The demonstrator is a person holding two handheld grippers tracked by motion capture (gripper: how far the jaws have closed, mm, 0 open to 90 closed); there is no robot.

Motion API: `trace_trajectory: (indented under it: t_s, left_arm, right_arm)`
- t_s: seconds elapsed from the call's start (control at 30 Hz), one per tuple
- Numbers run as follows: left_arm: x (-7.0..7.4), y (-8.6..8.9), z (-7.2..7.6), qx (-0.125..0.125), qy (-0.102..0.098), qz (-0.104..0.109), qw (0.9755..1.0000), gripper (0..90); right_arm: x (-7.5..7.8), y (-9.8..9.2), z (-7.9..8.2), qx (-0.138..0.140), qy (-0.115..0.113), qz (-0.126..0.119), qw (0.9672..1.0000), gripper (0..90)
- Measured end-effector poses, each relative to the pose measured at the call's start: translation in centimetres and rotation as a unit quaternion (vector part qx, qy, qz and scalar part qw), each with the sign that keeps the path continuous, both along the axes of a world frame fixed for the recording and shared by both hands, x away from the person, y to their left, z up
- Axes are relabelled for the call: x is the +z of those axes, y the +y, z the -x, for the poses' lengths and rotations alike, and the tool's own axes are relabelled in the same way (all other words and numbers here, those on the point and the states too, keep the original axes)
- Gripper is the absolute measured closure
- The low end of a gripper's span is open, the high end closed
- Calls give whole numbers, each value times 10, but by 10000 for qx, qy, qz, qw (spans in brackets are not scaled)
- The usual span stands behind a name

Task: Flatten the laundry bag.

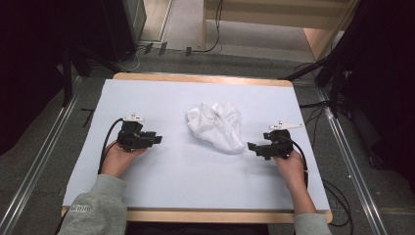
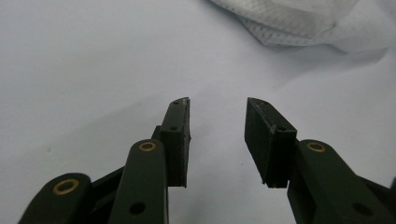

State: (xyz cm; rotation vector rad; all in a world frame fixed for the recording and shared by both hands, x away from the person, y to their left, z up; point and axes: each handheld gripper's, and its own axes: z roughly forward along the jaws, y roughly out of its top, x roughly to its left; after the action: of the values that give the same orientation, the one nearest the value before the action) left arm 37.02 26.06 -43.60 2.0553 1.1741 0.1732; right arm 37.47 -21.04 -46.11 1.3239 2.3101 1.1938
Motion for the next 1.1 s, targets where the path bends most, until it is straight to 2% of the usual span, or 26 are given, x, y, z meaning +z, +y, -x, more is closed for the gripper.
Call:
trace_trajectory:
  t_s: [0.1, 0.17, 0.33, 0.4, 0.47, 0.63, 0.8, 0.87, 1.1]
  left_arm:
    - [-1, -3, -2, -117, 104, 22, 9999, 616]
    - [-3, -6, -3, -213, 157, 0, 9996, 616]
    - [-4, -12, -3, -437, 203, -193, 9987, 568]
    - [-4, -13, -3, -446, 297, -183, 9984, 498]
    - [-4, -11, -4, -439, 389, -107, 9982, 475]
    - [-4, -7, -4, -366, 355, -60, 9987, 428]
    - [-3, -4, -4, -350, 332, -17, 9988, 407]
    - [-3, -5, -4, -329, 329, -17, 9989, 402]
    - [-4, -6, -4, -360, 337, -40, 9988, 393]
  right_arm:
    - [2, 1, 4, 85, -116, -84, 9999, 141]
    - [1, 2, 5, 135, -108, -91, 9998, 141]
    - [-2, 6, 6, -63, 2, 14, 10000, 141]
    - [-3, 6, 6, -155, 66, 13, 9999, 141]
    - [-3, 7, 6, -186, 64, 10, 9998, 141]
    - [-2, 10, 7, -221, 25, 52, 9997, 141]
    - [1, 13, 9, -3, -22, 101, 9999, 141]
    - [3, 12, 9, 72, -31, 16, 10000, 141]
    - [6, 11, 10, 22, -29, -80, 10000, 188]
